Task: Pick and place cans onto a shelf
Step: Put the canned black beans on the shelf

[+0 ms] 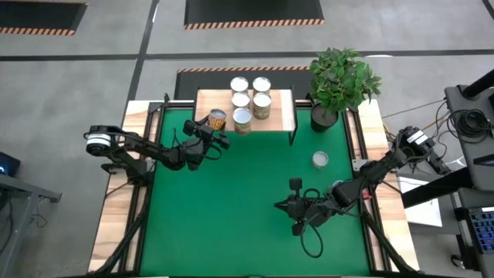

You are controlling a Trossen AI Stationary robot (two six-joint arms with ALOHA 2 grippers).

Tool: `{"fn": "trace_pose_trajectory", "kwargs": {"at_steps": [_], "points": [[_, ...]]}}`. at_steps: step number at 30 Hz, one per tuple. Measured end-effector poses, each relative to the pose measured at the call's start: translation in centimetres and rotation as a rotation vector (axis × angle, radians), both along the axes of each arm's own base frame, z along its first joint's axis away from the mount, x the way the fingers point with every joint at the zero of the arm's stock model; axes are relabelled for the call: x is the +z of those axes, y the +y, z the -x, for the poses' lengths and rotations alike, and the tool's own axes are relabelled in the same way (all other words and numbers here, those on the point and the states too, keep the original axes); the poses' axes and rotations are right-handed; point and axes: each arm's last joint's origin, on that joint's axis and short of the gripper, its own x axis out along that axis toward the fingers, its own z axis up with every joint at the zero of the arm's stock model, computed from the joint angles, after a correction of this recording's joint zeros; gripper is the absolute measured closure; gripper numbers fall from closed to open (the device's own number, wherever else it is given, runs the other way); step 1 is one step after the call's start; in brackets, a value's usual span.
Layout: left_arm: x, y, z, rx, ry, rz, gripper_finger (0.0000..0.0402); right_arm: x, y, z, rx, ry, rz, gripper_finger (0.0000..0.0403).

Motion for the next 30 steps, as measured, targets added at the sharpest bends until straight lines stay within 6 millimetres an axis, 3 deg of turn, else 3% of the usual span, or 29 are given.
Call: {"fn": "trace_pose_trajectory", "kwargs": {"at_steps": [30], "points": [[0.04, 0.0, -0.01, 0.007, -0.072, 0.029, 0.0096, 0.01, 0.0, 0.0, -0.001, 0.0, -0.002, 0.0394]]}}
